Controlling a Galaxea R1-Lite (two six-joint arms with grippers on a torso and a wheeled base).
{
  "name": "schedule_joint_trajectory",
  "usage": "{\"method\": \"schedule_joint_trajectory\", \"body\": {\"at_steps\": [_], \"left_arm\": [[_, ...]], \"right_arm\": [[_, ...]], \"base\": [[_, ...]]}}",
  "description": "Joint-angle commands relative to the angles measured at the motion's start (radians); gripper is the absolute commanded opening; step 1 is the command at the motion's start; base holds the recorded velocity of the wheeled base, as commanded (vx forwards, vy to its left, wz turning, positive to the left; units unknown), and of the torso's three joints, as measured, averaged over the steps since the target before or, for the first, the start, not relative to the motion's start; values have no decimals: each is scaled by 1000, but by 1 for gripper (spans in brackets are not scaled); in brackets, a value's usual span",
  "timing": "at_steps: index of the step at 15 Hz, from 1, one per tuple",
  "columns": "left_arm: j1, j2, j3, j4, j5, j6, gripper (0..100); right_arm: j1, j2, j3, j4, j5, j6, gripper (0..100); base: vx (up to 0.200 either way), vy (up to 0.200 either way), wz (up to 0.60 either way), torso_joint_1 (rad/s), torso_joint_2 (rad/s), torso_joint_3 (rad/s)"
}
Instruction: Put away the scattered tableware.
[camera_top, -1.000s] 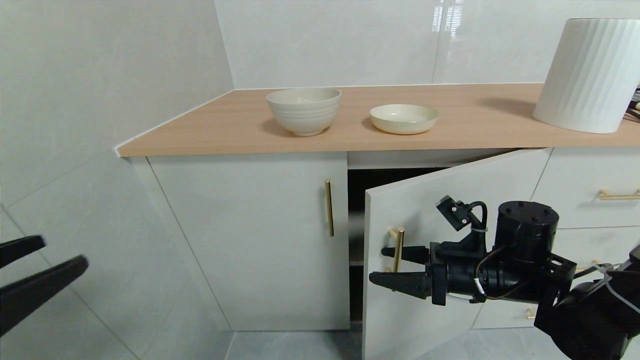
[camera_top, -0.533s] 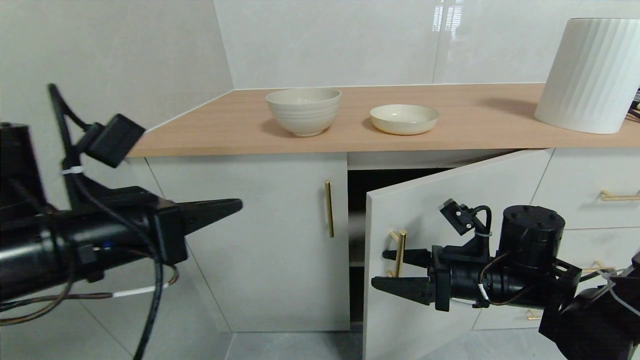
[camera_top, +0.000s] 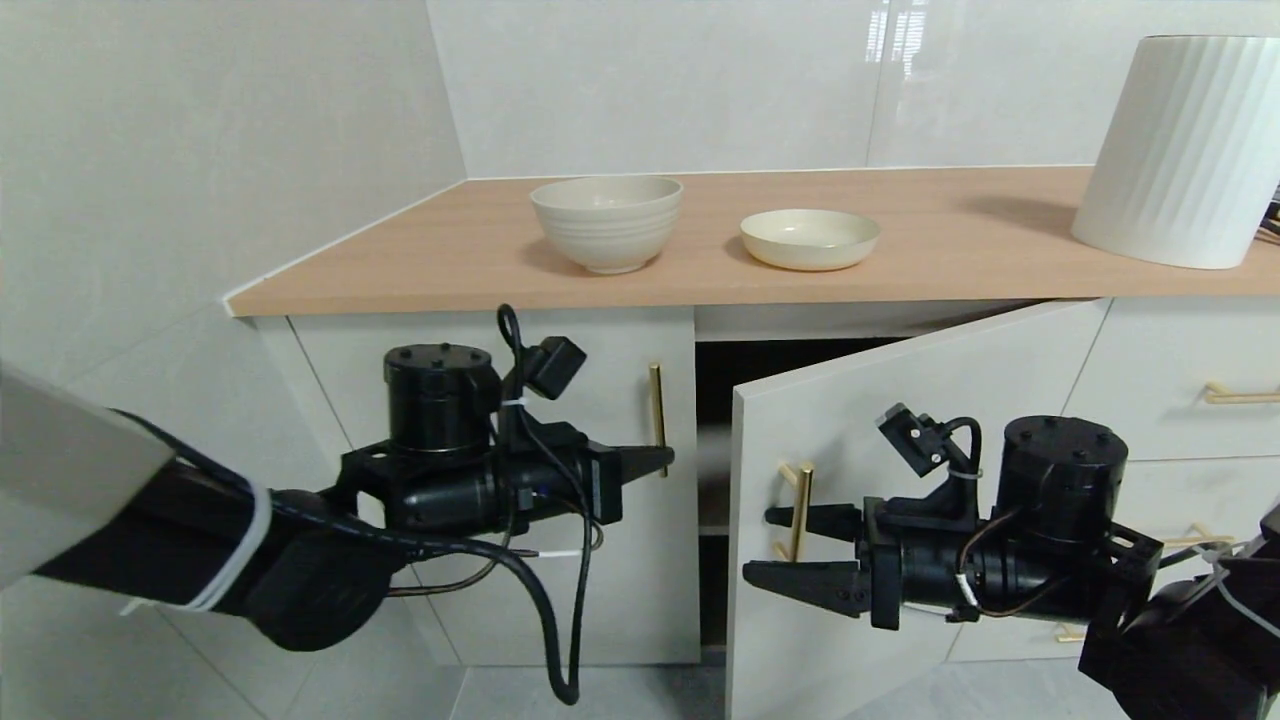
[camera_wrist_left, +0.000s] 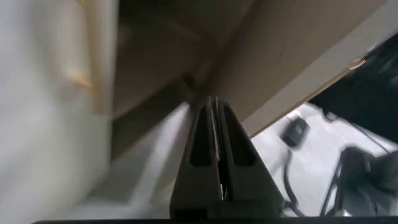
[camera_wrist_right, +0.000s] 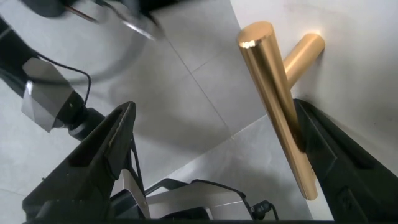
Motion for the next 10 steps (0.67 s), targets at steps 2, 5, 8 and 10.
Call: {"method": "schedule_joint_trajectory", "body": {"at_steps": [2, 5, 8, 10], "left_arm": [[-53, 177, -56, -39, -78, -6, 0], [-67, 263, -123, -133, -72, -14, 0], [-99, 228, -140, -127, -57, -15, 0], [-122, 228, -148, -128, -55, -15, 0]], "right_arm": [[0, 5, 1, -8, -5, -15, 100], [-2, 6, 7, -16, -7, -22, 100], [-2, 2, 6, -16, -7, -22, 100], [-3, 2, 6, -16, -8, -22, 100]], "base": [[0, 0, 0, 0, 0, 0], [0, 0, 0, 0, 0, 0], [0, 0, 0, 0, 0, 0], [0, 0, 0, 0, 0, 0]]}}
